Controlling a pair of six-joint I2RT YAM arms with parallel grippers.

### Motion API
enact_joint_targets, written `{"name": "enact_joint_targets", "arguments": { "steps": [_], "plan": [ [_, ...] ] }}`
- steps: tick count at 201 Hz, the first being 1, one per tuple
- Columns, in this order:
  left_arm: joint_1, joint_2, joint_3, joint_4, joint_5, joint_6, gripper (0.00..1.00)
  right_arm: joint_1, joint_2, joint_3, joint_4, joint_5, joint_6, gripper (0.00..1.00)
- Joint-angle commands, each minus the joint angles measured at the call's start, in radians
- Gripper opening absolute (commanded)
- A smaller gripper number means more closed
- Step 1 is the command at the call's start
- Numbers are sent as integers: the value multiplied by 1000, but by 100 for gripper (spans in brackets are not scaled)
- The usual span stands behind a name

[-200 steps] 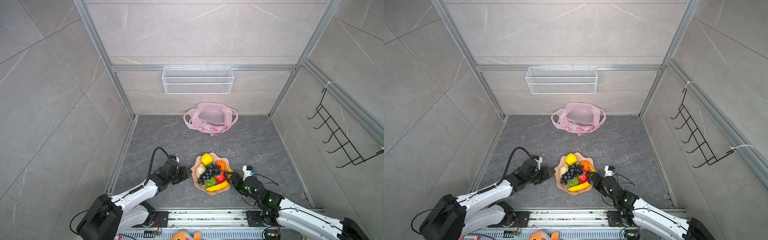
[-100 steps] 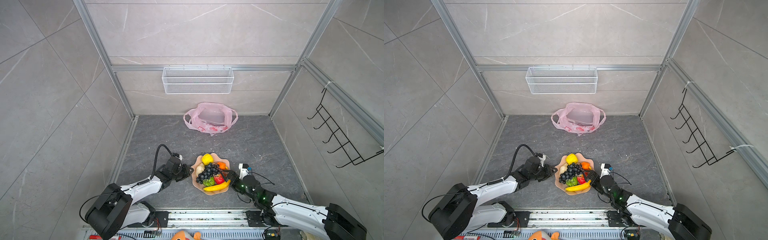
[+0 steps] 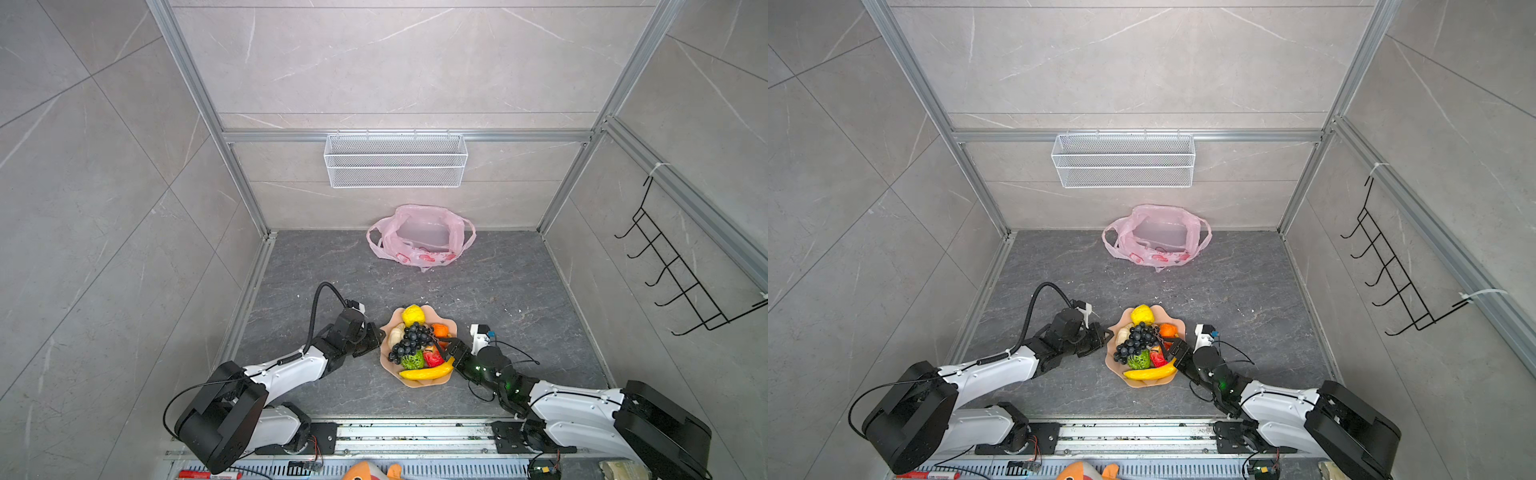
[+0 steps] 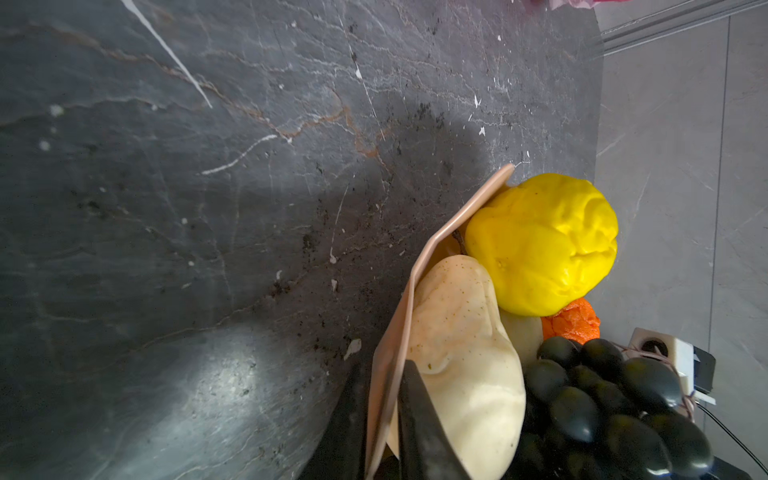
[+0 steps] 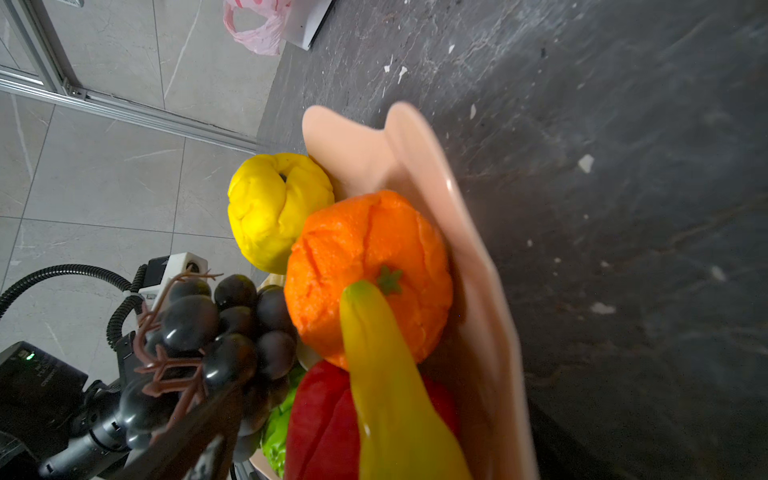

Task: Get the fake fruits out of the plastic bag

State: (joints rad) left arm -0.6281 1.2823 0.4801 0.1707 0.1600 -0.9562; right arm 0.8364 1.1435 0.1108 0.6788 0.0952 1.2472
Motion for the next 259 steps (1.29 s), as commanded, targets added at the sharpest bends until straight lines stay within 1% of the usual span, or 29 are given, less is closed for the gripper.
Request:
{"name": "enact_joint_targets", "arguments": {
  "steps": [1, 17, 56, 86, 108, 137, 166, 188, 227, 239, 259],
  "plan": [
    [13, 4, 49, -8, -50, 44, 16, -8, 52, 53, 84, -26, -38, 95],
    [29, 16, 54, -5, -56, 49, 15, -16, 100, 69, 118, -39, -40, 95],
    [101, 39, 67, 45, -58, 71, 12, -45, 224, 109, 222, -75, -41, 95],
    [114, 55, 103, 64, -117, 141, 11, -61, 285, 152, 243, -89, -72, 94],
    [116, 67, 123, 87, -133, 191, 11, -75, 297, 188, 215, -90, -107, 94],
    [129, 97, 138, 107, -145, 215, 11, -99, 320, 222, 199, -110, -124, 94],
    [155, 149, 135, 156, -123, 211, 12, -118, 326, 225, 188, -114, -124, 94],
    [156, 176, 115, 200, -110, 211, 12, -122, 317, 221, 175, -112, -125, 94],
    [156, 157, 88, 221, -103, 216, 16, -123, 295, 216, 145, -111, -135, 94],
    [156, 143, 86, 207, -107, 223, 20, -124, 279, 216, 124, -107, -140, 95],
    [156, 117, 89, 171, -115, 232, 29, -125, 229, 216, 56, -95, -163, 96]
  ]
}}
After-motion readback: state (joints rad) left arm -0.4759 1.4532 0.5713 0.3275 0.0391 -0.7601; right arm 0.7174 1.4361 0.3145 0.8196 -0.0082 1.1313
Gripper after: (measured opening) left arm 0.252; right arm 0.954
